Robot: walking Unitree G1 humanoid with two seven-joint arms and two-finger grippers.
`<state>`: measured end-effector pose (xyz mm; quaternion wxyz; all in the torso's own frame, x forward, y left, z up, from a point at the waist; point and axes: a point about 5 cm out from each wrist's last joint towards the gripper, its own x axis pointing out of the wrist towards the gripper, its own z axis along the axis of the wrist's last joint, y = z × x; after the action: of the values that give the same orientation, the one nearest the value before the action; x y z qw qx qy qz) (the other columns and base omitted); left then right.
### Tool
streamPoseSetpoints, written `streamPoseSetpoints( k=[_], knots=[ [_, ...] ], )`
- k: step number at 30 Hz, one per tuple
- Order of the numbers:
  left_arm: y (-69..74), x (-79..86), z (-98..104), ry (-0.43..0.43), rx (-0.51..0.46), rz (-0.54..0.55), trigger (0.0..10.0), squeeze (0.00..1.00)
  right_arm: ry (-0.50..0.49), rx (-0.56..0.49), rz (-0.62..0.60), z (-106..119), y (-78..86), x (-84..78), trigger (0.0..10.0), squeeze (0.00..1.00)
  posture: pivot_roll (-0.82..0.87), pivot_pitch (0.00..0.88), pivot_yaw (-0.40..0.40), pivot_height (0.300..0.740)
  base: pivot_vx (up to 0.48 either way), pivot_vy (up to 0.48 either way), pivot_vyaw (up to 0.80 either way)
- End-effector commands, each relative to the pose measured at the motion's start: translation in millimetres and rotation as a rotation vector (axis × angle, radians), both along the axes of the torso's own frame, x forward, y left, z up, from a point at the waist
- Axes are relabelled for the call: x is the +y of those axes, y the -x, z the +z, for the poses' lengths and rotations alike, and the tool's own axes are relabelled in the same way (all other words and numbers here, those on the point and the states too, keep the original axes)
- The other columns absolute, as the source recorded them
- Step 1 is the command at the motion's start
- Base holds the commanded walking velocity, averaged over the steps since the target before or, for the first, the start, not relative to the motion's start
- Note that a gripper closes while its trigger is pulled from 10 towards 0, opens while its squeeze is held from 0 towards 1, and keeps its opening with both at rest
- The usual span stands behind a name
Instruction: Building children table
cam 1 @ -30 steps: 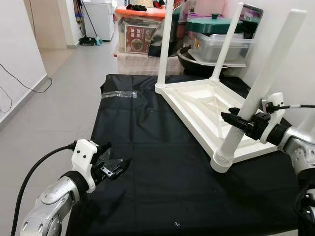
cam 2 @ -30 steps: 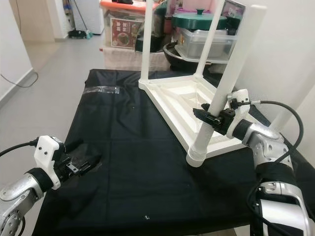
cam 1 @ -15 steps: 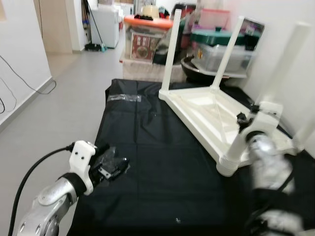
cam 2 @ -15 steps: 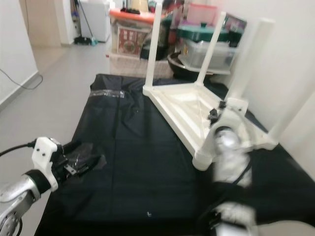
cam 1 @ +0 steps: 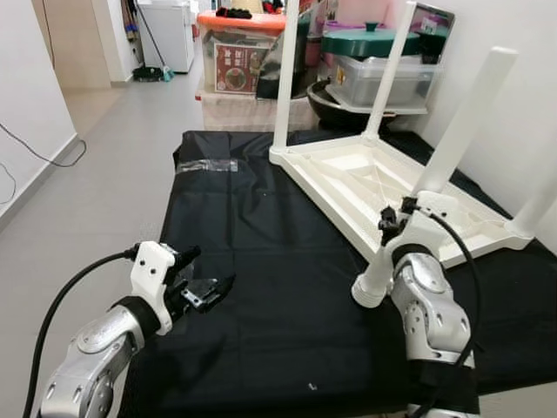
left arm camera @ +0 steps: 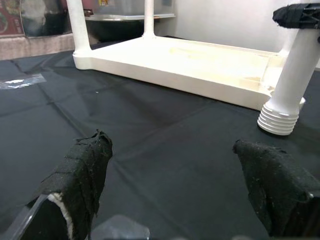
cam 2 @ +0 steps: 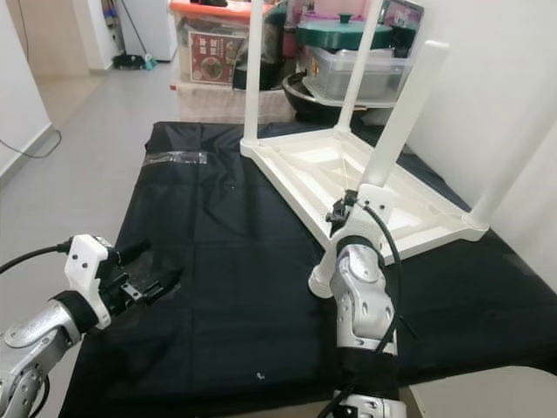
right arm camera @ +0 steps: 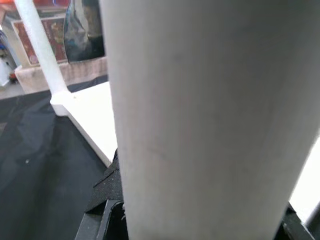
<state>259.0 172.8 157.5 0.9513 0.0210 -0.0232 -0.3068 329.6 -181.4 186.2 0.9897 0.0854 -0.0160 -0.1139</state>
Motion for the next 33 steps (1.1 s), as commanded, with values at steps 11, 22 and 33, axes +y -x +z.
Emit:
streamPoseSetpoints(
  k=[11, 22, 33],
  knots=[
    [6.2, -0.9, 15, 0.036, 0.017, -0.175, 10.0, 0.00, -0.231, -0.317, 1.063, 84, 14.8, 46.9, 0.0, 0.00, 0.07, 0.000, -0.097, 0.740, 0.000, 0.000, 0.00],
    [23.8, 9.7, 15, 0.030, 0.083, -0.253, 10.0, 0.00, -0.178, -0.293, 1.459, 89, 21.2, 22.0, 0.0, 0.00, 0.09, 0.000, -0.105, 0.740, 0.000, 0.000, 0.00],
    [32.3, -1.4, 20, 0.019, 0.142, -0.449, 10.0, 0.00, -0.188, -0.314, 1.623, 90, 22.8, 35.9, 0.0, 0.00, 0.10, 0.000, -0.099, 0.740, 0.000, 0.000, 0.00]
  ],
)
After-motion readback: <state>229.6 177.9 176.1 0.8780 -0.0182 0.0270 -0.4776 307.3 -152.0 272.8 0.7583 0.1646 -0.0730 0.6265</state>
